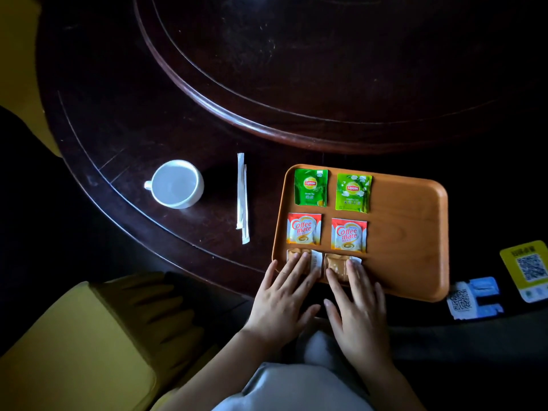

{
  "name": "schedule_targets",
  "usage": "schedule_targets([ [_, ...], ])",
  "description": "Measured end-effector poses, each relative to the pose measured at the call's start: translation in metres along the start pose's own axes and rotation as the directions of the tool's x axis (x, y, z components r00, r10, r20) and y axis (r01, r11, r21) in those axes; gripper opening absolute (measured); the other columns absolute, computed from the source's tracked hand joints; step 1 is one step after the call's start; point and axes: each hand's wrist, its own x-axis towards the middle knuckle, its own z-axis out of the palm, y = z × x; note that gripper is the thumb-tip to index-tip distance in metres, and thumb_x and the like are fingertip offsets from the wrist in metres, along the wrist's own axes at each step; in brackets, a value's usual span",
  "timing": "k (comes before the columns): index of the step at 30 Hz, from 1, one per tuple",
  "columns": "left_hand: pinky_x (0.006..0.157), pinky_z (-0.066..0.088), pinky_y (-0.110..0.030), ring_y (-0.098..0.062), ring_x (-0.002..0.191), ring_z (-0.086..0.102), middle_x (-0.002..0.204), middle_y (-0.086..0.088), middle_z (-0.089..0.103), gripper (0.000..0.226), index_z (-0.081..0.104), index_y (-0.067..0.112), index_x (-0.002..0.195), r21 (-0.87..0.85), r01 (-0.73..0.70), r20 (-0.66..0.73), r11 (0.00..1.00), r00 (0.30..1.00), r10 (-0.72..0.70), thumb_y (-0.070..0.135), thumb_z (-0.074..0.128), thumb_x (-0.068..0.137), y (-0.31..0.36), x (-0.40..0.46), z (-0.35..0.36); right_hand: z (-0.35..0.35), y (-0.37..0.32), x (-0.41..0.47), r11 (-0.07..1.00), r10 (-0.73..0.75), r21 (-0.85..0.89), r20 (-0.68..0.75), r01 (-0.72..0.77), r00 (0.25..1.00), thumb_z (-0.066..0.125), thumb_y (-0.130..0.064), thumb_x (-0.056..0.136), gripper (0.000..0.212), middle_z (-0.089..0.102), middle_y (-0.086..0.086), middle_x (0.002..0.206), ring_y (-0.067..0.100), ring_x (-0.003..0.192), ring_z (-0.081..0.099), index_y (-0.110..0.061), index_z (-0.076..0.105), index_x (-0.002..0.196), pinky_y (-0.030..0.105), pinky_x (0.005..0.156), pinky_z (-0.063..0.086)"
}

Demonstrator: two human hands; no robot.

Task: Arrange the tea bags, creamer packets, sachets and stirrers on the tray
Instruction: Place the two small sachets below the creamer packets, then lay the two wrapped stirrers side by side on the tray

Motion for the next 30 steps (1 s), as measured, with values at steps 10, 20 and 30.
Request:
schedule_targets([
  [10,0.11,0.024,-0.044,-0.019,0.142,0.02,0.152,-0.005,0.027,0.06,0.038,0.023,0.139,-0.057,-0.049,-0.079,0.997,0.996,0.044,0.051,0.044,0.086,-0.004,-0.002,-0.003,-0.009,-0.006,0.0,0.998,0.025,0.05,-0.026,-0.023,0.999,0.015,-0.049,0.096,0.057,0.044,0.019,0.143,0.034,0.129,0.041,-0.023,0.055,0.128,0.052,0.098,0.033],
  [20,0.087,0.047,-0.04,-0.029,0.107,0.057,0.116,-0.012,0.063,0.033,0.06,0.007,0.111,-0.193,0.272,-0.438,0.943,0.836,-0.331,0.021,0.051,0.083,-0.094,0.036,-0.074,-0.042,-0.089,0.096,0.948,-0.206,0.168,-0.324,0.27,0.924,0.061,-0.027,0.08,0.035,0.064,0.013,0.113,0.029,0.1,0.062,-0.01,0.064,0.111,0.041,0.083,0.053],
  [30,0.066,0.042,-0.029,-0.02,0.102,0.053,0.103,0.0,0.061,0.025,0.066,0.015,0.098,-0.422,0.59,-0.191,0.688,0.685,-0.703,0.03,0.066,0.078,-0.126,0.062,-0.068,-0.017,-0.158,0.146,0.988,-0.107,0.127,0.113,0.093,0.988,0.066,-0.024,0.083,0.032,0.056,0.017,0.105,0.035,0.095,0.06,0.0,0.054,0.099,0.039,0.071,0.05],
])
